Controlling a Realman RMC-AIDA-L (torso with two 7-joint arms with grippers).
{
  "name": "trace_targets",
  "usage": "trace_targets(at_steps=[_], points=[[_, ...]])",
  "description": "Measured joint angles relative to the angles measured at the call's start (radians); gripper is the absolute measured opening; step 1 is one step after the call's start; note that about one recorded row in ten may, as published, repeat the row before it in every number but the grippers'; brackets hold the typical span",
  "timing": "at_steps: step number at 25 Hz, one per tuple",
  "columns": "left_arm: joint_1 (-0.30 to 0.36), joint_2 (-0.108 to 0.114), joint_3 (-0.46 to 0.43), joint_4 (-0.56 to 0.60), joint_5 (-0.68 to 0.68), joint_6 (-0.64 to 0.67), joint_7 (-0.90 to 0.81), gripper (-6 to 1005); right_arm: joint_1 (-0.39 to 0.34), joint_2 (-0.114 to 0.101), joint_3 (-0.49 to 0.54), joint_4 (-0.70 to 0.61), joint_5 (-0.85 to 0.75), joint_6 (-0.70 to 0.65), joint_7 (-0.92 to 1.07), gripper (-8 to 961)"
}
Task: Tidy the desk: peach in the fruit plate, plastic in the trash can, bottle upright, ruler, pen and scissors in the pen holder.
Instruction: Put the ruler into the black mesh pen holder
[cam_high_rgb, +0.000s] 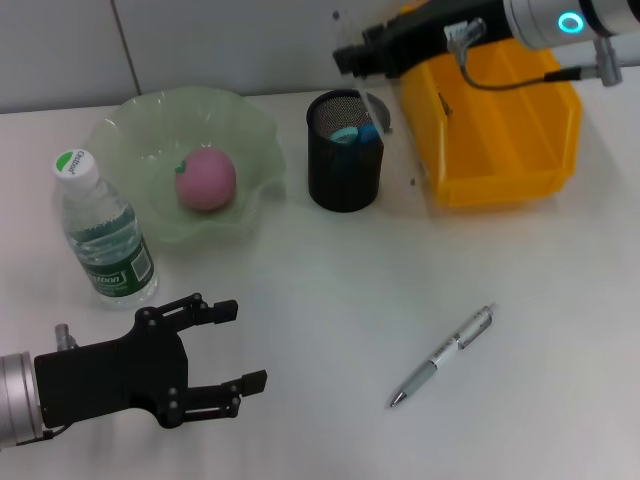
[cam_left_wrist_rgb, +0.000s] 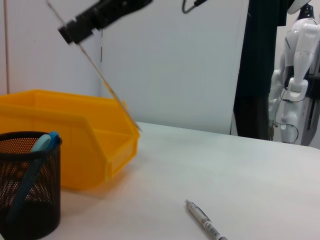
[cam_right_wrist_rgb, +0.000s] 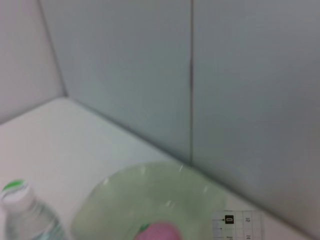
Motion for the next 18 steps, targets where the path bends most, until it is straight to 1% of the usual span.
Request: trace_targets(at_steps=[10, 15, 18], points=[[0.001, -0.007, -0.009, -0.006, 0.0, 0.0, 0.002, 848, -0.04, 0.003, -0.013, 0.025, 0.063, 0.202, -0.092, 371], [0.005, -0.009, -0.009, -0.006, 0.0, 0.0, 0.002, 847, -0.07, 0.003, -0.032, 0.07, 0.171, 0.312, -0.188, 371], [0.005, -0.009, -0.009, -0.006, 0.0, 0.0, 0.002, 847, -0.082, 0.003, -0.036, 0.105, 0.233, 0.356, -0.249, 371]])
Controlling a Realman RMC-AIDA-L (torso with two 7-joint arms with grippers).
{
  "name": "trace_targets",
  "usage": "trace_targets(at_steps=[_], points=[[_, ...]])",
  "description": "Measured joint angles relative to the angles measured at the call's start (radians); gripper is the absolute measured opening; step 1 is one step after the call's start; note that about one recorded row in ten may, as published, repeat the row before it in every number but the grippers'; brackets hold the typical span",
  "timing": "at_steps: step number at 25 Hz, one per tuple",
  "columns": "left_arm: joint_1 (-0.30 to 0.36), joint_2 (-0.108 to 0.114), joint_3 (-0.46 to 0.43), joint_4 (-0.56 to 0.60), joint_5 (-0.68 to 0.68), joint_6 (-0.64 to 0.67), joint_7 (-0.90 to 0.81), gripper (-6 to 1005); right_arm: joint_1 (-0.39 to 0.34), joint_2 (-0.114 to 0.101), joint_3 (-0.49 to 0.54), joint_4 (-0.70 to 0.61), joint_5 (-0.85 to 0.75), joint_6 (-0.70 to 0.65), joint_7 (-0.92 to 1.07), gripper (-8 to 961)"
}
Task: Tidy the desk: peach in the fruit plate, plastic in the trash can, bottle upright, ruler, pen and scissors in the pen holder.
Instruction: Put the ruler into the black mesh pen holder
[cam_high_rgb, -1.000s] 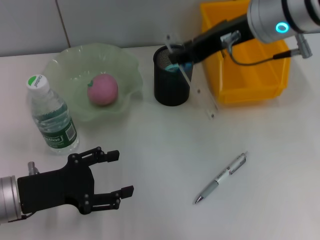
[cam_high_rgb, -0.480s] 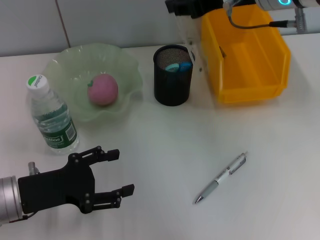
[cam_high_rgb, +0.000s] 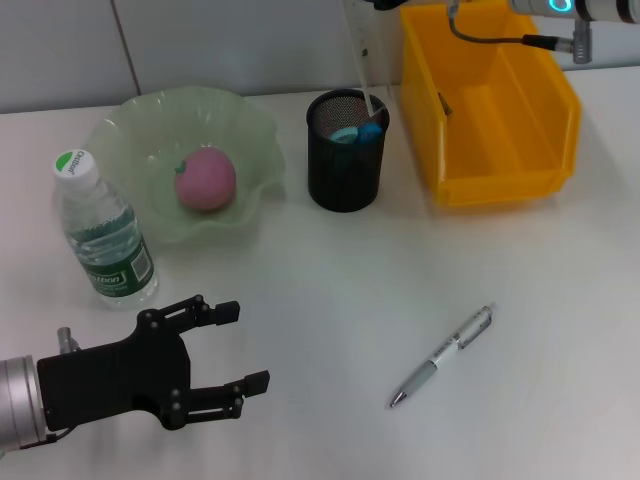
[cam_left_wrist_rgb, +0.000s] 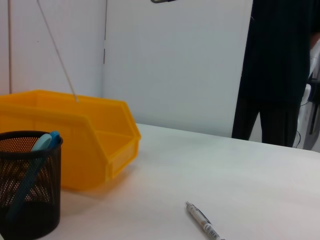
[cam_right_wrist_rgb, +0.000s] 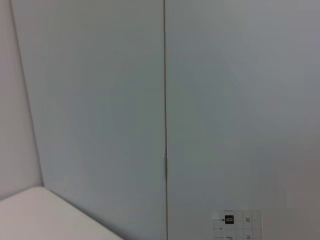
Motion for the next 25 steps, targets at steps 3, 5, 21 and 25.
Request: trace_targets(at_steps=[3, 5, 21, 25], points=[[0.001, 0.0, 0.0, 0.0, 0.0, 0.0, 0.0, 847, -0.003, 0.0, 0.0, 0.045, 0.066, 0.035, -0.071, 371], [0.001, 0.001, 0.0, 0.0, 0.0, 0.0, 0.0, 847, -0.003, -0.001, 0.002, 0.084, 0.12, 0.056, -0.134, 371], [-0.005, 0.002, 0.0, 0.001, 0.0, -0.004, 0.002, 847, 0.016, -0.004, 0.014, 0.435, 0.643, 0.173, -0.767, 371], [-0.007, 0.001, -0.001, 0.001, 0.0, -0.004, 0.002, 846, 0.019, -0.003, 0.01, 0.475, 0.722, 0.171, -0.867, 372]])
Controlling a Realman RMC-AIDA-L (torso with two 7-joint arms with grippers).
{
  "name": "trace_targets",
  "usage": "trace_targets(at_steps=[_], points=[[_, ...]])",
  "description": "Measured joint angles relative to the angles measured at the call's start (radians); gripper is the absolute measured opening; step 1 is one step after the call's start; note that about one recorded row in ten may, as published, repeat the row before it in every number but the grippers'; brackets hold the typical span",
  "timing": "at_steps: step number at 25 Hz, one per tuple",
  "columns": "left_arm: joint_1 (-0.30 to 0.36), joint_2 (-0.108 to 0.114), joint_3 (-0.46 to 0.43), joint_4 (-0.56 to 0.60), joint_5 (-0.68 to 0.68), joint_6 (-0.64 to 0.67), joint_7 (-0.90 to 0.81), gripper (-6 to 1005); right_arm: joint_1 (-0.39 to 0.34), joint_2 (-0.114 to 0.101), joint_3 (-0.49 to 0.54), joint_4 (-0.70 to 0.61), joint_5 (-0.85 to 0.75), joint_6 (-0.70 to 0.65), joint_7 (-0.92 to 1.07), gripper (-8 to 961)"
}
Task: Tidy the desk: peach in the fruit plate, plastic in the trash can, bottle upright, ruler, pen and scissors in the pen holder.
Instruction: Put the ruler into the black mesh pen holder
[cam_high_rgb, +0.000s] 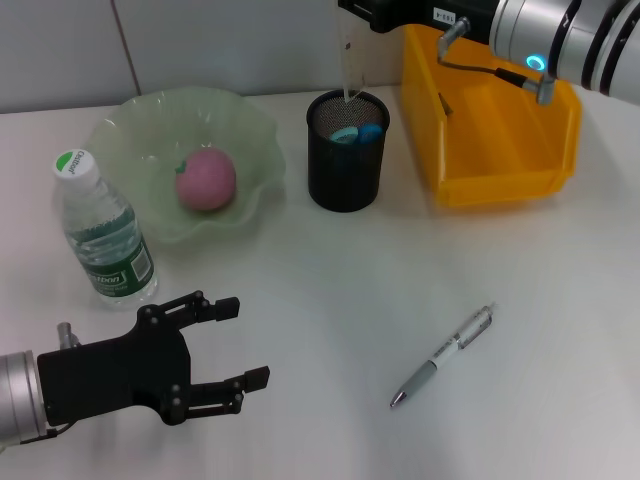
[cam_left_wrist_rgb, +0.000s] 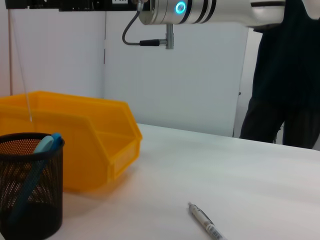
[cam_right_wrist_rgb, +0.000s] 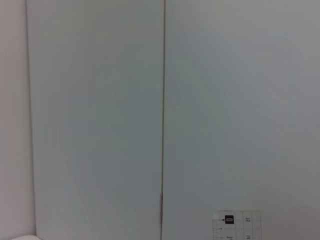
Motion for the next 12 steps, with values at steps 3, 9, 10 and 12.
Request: trace_targets(at_steps=[3, 9, 10, 12], points=[[0.002, -0.002, -0.008, 0.001, 0.0, 0.0, 0.0, 846, 0.002, 0.0, -0.005, 0.024, 0.059, 0.0, -0.073, 372], [0.019, -0.014, -0.042, -0.001, -0.002, -0.02, 0.001, 846, -0.007, 0.005, -0.012, 0.038, 0.093, -0.004, -0.14, 372], [0.023, -0.017, -0.054, -0.002, -0.002, -0.022, 0.004, 846, -0.008, 0.005, -0.012, 0.042, 0.094, -0.005, -0.141, 372], [0.034, -0.021, -0.076, -0.003, -0.001, -0.024, 0.016, 846, -0.012, 0.005, -0.011, 0.047, 0.095, -0.015, -0.142, 372]])
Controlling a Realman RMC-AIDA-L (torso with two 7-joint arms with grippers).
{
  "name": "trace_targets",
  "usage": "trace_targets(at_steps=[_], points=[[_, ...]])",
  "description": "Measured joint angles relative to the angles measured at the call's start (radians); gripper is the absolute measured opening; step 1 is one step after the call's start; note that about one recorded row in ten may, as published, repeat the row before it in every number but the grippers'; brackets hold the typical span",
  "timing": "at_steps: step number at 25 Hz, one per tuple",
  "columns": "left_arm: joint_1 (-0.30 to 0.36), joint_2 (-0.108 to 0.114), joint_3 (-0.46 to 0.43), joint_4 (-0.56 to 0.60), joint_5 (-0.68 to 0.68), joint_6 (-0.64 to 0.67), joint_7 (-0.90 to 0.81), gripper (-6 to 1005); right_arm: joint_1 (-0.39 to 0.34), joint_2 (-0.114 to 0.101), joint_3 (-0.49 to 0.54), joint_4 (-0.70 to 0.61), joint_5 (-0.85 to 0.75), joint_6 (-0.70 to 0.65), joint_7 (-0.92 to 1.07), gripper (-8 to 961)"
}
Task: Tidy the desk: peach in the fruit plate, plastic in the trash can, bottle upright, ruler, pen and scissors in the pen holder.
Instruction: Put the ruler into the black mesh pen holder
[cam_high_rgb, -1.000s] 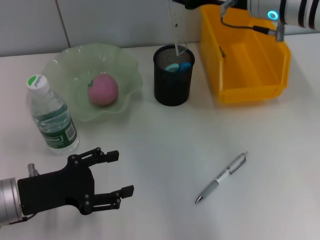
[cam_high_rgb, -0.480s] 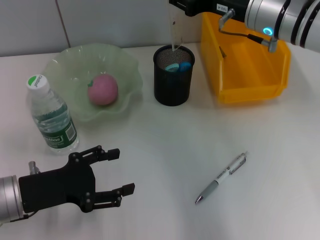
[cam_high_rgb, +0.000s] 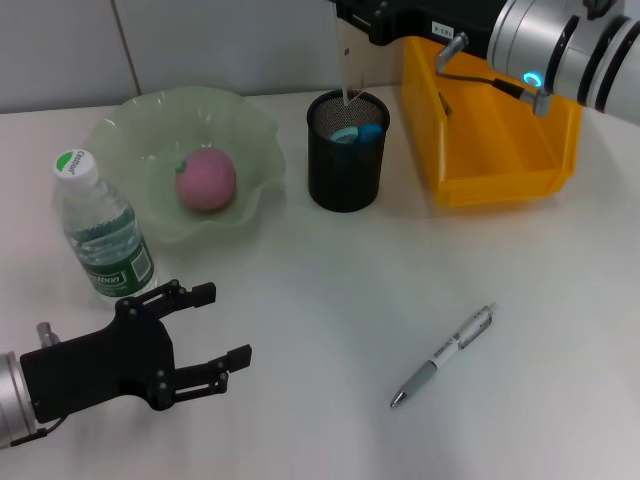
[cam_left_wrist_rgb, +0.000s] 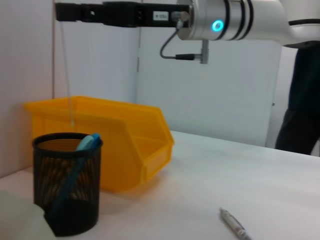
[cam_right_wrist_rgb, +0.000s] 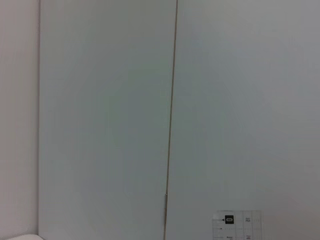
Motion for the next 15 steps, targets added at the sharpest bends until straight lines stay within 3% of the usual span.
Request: trace_targets(at_steps=[10, 15], points=[[0.017, 0.006, 0.0, 0.003, 0.001, -0.008, 0.06, 846, -0.027, -0.001, 0.012, 0.011, 0.156, -0.067, -0.074, 375], [0.027, 0.025, -0.001, 0.008, 0.001, 0.046, 0.049, 845, -0.024, -0.004, 0.019, 0.062, 0.233, -0.109, -0.093, 379]])
